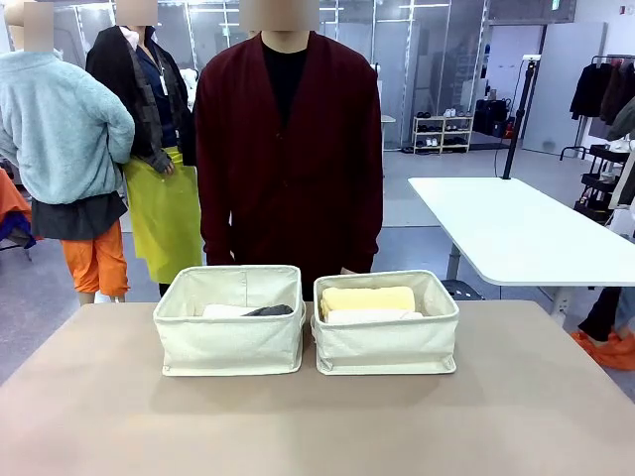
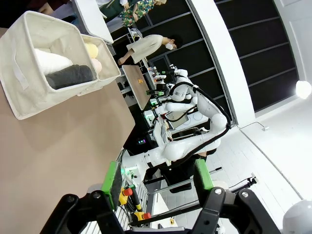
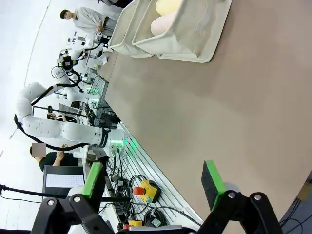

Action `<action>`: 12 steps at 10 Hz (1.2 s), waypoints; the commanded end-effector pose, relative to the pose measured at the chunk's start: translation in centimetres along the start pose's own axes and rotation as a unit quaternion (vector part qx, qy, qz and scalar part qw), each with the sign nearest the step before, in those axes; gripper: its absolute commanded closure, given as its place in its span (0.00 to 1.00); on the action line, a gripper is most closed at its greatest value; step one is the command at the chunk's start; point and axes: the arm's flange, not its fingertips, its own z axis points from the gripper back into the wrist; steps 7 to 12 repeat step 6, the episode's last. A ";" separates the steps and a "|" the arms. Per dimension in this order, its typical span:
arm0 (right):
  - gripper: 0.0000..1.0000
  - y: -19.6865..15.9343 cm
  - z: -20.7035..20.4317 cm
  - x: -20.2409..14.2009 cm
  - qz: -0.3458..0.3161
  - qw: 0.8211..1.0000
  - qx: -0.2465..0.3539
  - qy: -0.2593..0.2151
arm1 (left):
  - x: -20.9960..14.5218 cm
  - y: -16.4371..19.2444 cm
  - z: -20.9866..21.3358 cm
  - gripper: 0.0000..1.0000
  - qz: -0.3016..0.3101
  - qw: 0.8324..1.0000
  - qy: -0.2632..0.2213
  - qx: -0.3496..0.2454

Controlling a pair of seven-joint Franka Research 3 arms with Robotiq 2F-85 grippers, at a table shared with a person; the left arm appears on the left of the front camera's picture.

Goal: Divide the towels into two baskets.
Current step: Pick up one hotel-folded towel from the bottom of the table and place it in the Fabric basket indicated by the person.

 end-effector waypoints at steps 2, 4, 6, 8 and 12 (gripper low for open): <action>0.00 0.4 -0.3 -0.4 0.008 1.000 0.005 -0.005 | -0.4 -0.5 0.1 0.24 -0.002 1.000 0.003 0.000; 0.00 0.4 -0.3 -0.4 0.008 1.000 0.005 -0.005 | -0.4 -0.5 0.1 0.24 -0.002 1.000 0.003 0.000; 0.00 0.4 -0.3 -0.4 0.008 1.000 0.005 -0.005 | -0.4 -0.5 0.1 0.24 -0.002 1.000 0.003 0.000; 0.00 0.4 -0.3 -0.4 0.008 1.000 0.005 -0.005 | -0.4 -0.5 0.1 0.24 -0.002 1.000 0.003 0.000; 0.00 0.4 -0.3 -0.4 0.008 1.000 0.005 -0.005 | -0.4 -0.5 0.1 0.24 -0.002 1.000 0.003 0.000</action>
